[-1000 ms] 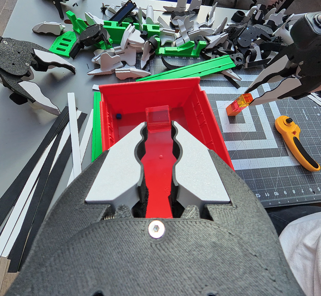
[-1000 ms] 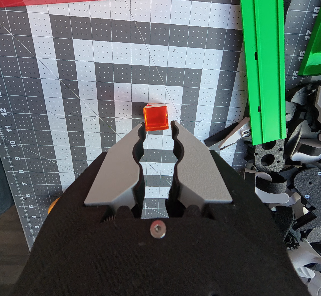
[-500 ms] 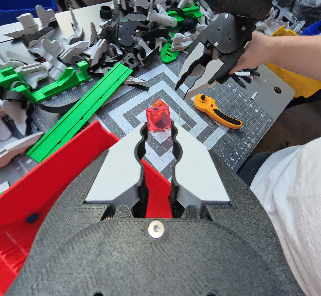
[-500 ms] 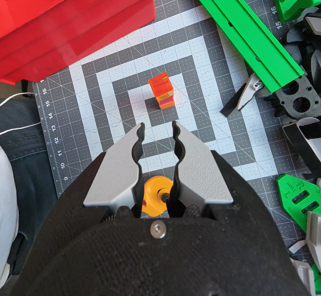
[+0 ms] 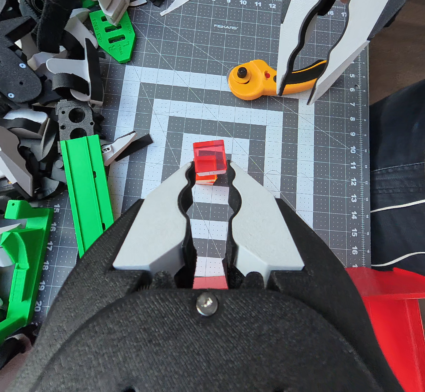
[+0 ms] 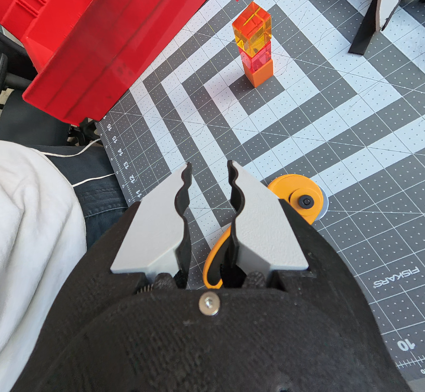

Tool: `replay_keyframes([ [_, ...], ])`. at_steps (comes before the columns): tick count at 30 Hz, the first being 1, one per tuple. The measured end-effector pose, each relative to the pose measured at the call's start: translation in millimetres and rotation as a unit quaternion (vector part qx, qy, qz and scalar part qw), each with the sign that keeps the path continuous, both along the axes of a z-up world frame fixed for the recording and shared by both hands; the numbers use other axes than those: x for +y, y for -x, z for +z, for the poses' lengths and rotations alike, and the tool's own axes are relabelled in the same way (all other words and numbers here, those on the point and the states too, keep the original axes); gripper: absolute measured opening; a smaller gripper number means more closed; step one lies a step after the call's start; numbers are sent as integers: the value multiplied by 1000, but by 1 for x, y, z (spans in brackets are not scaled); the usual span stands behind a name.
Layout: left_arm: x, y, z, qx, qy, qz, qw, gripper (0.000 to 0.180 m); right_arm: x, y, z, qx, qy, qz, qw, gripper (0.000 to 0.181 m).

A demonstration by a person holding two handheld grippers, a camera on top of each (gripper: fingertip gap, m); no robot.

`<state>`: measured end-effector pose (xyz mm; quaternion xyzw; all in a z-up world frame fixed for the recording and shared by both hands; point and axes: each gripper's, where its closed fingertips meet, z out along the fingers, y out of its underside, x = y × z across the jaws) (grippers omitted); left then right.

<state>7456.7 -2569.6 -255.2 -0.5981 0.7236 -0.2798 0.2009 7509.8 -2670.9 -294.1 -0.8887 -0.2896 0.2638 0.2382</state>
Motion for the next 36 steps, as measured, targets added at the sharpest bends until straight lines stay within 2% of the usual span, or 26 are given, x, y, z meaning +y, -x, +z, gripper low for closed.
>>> replay_keyframes([
  [6, 5, -1, -21, 32, -4, -41, 999, 25, 0, 1, 6, 6, -10, -26, 1000, 30],
  [36, 7, -4, -32, 31, 6, -43, 999, 25, -2, -9, 0, 15, -6, -45, 999, 30],
])
